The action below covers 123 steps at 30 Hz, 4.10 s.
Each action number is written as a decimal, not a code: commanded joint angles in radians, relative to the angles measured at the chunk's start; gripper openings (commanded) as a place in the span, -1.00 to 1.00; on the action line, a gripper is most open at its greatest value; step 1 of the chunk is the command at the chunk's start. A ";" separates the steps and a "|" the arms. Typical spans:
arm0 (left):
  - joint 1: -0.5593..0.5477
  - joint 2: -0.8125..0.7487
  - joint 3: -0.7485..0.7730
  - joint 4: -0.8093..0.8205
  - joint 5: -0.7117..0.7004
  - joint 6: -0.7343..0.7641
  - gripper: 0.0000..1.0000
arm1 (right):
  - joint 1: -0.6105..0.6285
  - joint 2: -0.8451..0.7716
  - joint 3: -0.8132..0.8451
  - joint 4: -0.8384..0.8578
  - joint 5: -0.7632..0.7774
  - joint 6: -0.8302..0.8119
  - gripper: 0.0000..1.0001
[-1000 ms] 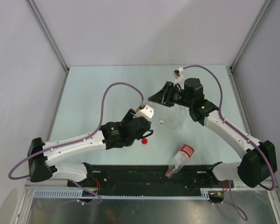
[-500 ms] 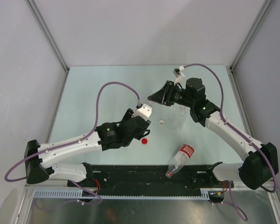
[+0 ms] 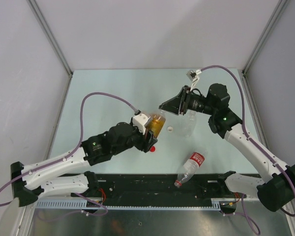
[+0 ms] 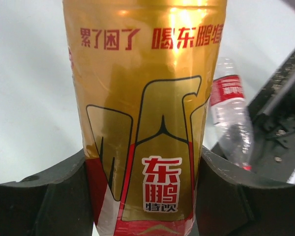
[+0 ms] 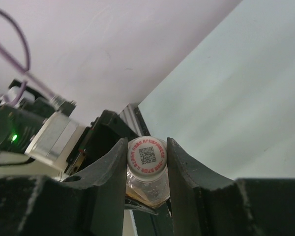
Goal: Unscrew the bottle caps
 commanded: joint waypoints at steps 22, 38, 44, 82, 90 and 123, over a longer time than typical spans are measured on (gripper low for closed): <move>0.046 -0.144 -0.082 0.614 1.076 0.017 -1.00 | 0.002 -0.081 -0.066 0.402 -0.460 -0.054 -1.00; 0.084 -0.090 -0.073 0.424 0.832 0.076 -1.00 | -0.071 -0.097 -0.068 0.590 -0.399 0.173 0.61; 0.086 -0.088 -0.071 0.363 0.636 0.100 -1.00 | -0.094 -0.143 -0.067 0.563 -0.364 0.153 0.98; -0.139 0.234 0.188 -0.147 -0.485 0.097 -1.00 | -0.023 -0.042 0.085 -0.201 0.254 0.000 0.60; -0.140 0.232 0.185 -0.153 -0.476 0.085 -1.00 | 0.004 -0.003 0.098 -0.251 0.232 -0.011 0.41; -0.072 0.070 0.045 0.070 -0.024 0.078 -1.00 | 0.047 -0.071 0.096 -0.202 0.127 -0.093 -1.00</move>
